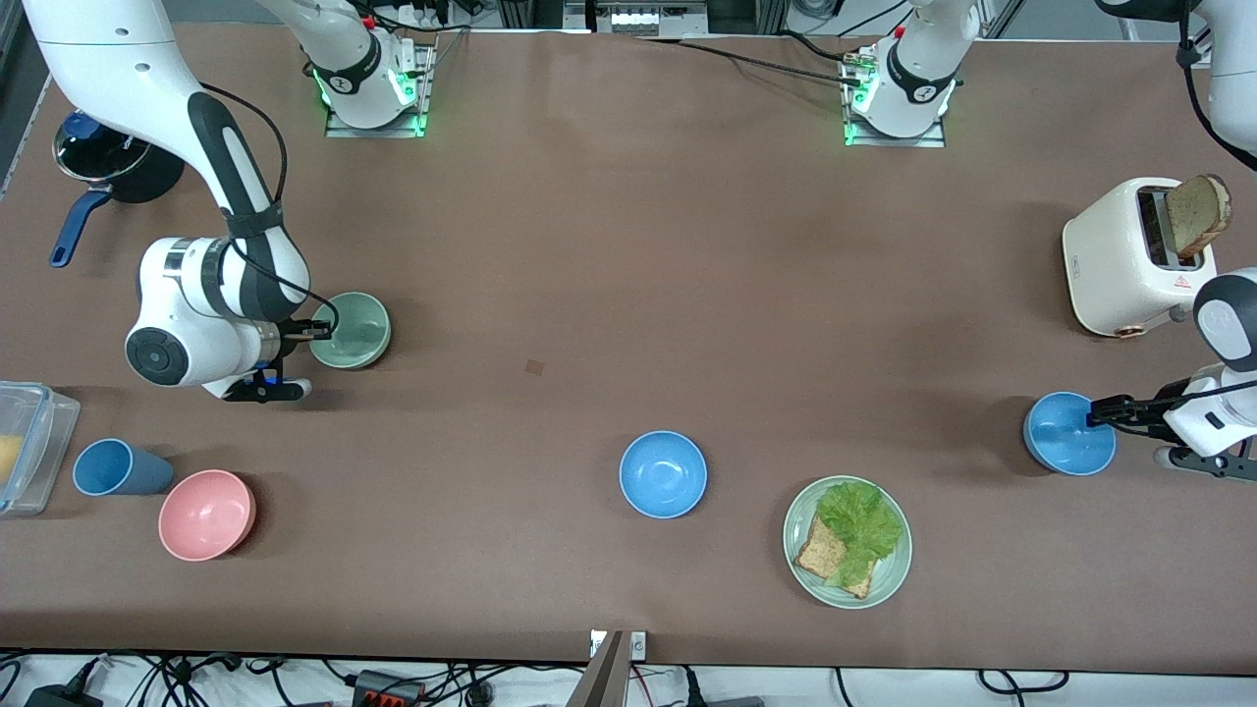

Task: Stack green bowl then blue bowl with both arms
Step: 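Reach the right gripper to the green bowl while the left gripper reaches the blue bowl, then carry the green bowl with the right gripper toward the table center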

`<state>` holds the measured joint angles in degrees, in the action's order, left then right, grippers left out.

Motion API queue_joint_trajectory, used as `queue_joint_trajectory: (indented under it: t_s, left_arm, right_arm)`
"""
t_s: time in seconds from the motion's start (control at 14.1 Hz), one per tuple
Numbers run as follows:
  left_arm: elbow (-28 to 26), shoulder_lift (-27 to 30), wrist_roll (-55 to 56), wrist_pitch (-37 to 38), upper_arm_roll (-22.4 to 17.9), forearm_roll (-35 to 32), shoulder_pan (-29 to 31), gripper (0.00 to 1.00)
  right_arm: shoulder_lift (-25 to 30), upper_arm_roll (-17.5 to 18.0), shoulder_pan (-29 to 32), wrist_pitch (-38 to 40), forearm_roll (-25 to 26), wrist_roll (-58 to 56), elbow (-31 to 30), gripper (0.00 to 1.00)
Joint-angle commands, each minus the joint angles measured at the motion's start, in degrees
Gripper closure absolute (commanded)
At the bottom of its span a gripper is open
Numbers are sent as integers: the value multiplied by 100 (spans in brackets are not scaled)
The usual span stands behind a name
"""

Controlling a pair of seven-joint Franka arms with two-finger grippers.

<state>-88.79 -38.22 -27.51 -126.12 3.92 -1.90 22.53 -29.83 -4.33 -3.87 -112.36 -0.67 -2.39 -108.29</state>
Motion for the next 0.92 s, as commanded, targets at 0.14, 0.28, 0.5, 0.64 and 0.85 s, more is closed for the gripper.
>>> queue_joint_trajectory:
  t_s: [0.14,0.28,0.5,0.64,0.85]
  left_arm:
    - [195,-247,-141,-27,38,-48,24,0]
    - [195,-264,-141,-36,30,-39,24,0]
    - [195,-300,-141,-193,30,-39,24,0]
    - [195,-317,-141,-229,30,-30,24,0]
    - [195,-361,-141,-412,38,-4,190,0]
  right_arm:
    - [205,212,-61,292,-82,-33,132,100]
    - [197,738,-79,731,-127,54,658,100]
    - [144,1258,-350,795,-380,466,1117,100]
    - [83,1259,-814,742,-714,747,1153,100]
    - [-303,1268,-1509,470,-988,1512,1485,100]
